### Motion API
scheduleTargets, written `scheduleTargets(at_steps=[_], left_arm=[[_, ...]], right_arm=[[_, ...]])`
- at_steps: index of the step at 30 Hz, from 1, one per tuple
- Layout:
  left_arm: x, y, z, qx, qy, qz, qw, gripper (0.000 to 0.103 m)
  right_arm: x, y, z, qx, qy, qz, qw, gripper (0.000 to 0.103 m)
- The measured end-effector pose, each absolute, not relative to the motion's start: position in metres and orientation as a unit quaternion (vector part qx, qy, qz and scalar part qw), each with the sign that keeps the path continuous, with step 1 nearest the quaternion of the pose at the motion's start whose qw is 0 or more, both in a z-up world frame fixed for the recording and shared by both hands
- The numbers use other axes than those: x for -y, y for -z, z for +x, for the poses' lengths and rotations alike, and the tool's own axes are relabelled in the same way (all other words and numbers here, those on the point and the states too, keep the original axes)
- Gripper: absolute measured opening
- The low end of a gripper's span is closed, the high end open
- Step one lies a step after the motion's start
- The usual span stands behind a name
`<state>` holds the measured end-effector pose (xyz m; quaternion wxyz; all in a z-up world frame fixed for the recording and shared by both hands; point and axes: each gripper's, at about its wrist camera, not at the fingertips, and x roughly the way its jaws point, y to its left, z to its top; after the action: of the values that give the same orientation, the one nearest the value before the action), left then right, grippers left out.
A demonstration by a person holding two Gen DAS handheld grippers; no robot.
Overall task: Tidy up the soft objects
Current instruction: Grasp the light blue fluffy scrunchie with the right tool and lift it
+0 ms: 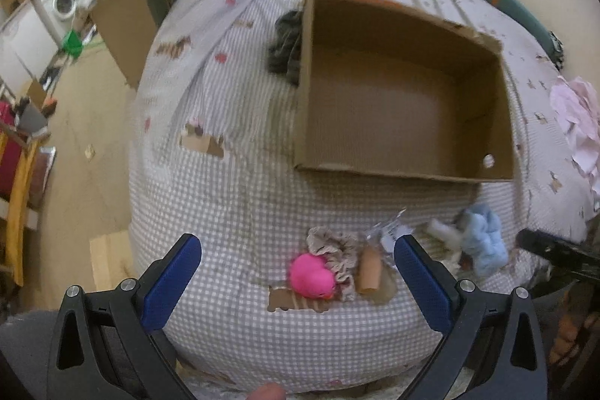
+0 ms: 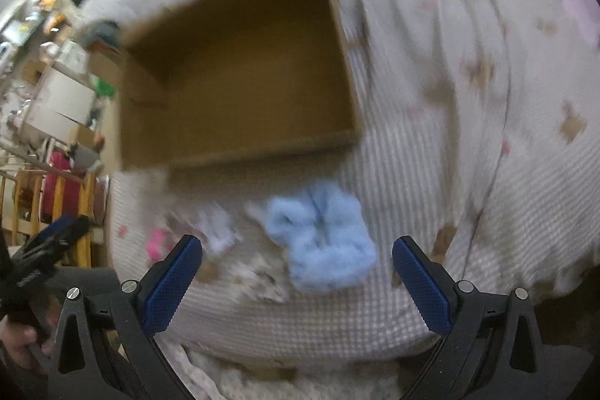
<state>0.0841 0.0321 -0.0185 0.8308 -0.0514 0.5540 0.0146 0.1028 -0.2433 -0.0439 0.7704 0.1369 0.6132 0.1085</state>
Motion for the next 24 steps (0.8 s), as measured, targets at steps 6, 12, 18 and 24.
scheduleTargets(at_steps=[6,12,18,24], left_arm=[[-0.058,0.034,0.084,-0.571,-0.042,-0.108,0.813,0.103],[-0.063,0.038,0.087,-0.577,-0.048,-0.115,0.807,0.103],[-0.053,0.039,0.089,-0.577,-0.042,-0.100,0.809,0.103],[-0.054,0.042,0.088,-0.579,-0.048,-0.098,0.808,0.103]], right_arm=[[0.247,0.096,0.116,-0.655,-0.073,0.136,0.740,0.103],[0.216,0.099,0.122,-0.644,-0.097,0.058,0.757,0.103],[0.196,0.092,0.115,-0.614,-0.106,-0.020,0.782,0.030],[0.226,0.049,0.104,-0.565,-0.129,0.082,0.811,0.029]])
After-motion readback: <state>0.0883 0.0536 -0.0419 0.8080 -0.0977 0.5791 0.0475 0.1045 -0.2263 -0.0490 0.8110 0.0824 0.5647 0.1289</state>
